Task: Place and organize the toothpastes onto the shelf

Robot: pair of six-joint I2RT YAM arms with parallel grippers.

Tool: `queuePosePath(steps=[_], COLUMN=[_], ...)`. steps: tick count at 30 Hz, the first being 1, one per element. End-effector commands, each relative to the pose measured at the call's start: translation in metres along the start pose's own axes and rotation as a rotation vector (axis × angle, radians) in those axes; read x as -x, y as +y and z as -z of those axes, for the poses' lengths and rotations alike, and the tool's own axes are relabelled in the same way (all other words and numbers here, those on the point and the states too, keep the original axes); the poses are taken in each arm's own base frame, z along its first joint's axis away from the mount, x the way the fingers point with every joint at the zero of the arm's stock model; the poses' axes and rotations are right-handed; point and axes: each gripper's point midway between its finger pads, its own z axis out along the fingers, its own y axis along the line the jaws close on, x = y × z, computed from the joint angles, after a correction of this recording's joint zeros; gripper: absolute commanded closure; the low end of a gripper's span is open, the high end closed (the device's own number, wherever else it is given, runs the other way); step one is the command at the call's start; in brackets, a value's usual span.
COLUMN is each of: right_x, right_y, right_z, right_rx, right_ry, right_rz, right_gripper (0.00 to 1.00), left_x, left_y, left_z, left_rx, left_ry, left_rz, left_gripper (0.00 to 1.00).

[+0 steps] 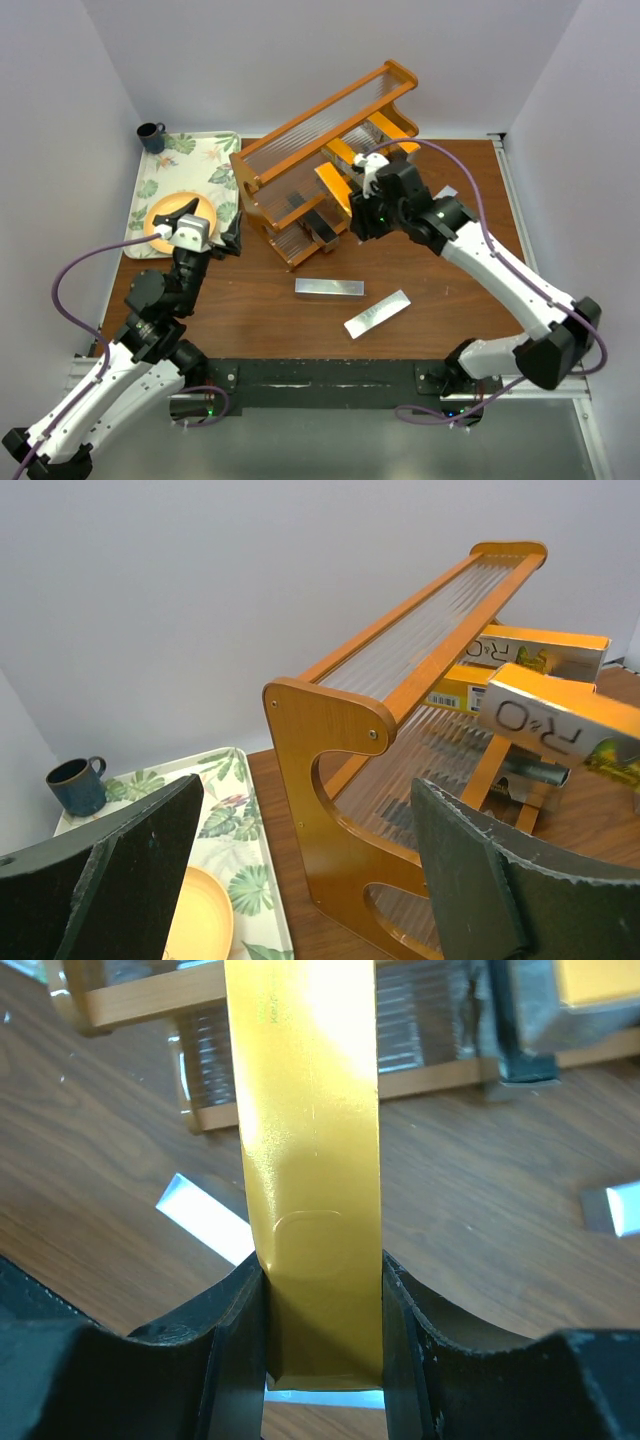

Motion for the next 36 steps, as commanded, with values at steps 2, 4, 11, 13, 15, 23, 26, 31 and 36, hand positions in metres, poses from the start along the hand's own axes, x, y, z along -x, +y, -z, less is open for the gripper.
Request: queuePosePath(steps=[2,4,11,13,15,23,26,31,36], right_x=[0.040,0.037,0.054,0.051,0.055,0.054,0.057,0.054,0.055], right_y=[0.019,0.021,0.024,0.028,0.033,0.045,0.046,0.051,0.056], right_z=[-0.011,-0.031,-0.066,-0.078,-0.081,-0.098,-0.099,-0.103,-0.103], right_rx=[0.036,0.035,0.000,0.005,0.015,0.034,0.040,0.049,0.055], right_ry=[-0.039,0.011,0.075,0.103,0.100,0.132,0.133,0.144,0.138], right_rz=[0.067,0.074,0.088,0.102,0.110,0.131,0.133,0.139,0.143], right_gripper=[0.59,0.59,0.57,0.57,0.55,0.52,0.51,0.47,0.44], left_x=[0.007,0.006,0.006,0.006,0.007,0.009,0.009,0.009,0.010], left_y=[0.002,0.001,-0.001,-0.001,-0.001,0.000,-0.001,-0.001,-0.001], left_z=[-0.003,-0.003,-0.003,-0.003,-0.003,-0.002,-0.003,-0.002,-0.002], left_rx=[0.011,0.007,-0.001,-0.003,-0.004,-0.003,-0.004,-0.006,-0.007], left_ry=[-0.039,-0.037,-0.041,-0.041,-0.043,-0.049,-0.049,-0.049,-0.051], left_rz=[0.018,0.015,0.018,0.019,0.020,0.023,0.023,0.024,0.024], left_gripper=[0.10,0.10,0.10,0.10,0.10,0.10,0.10,0.10,0.10])
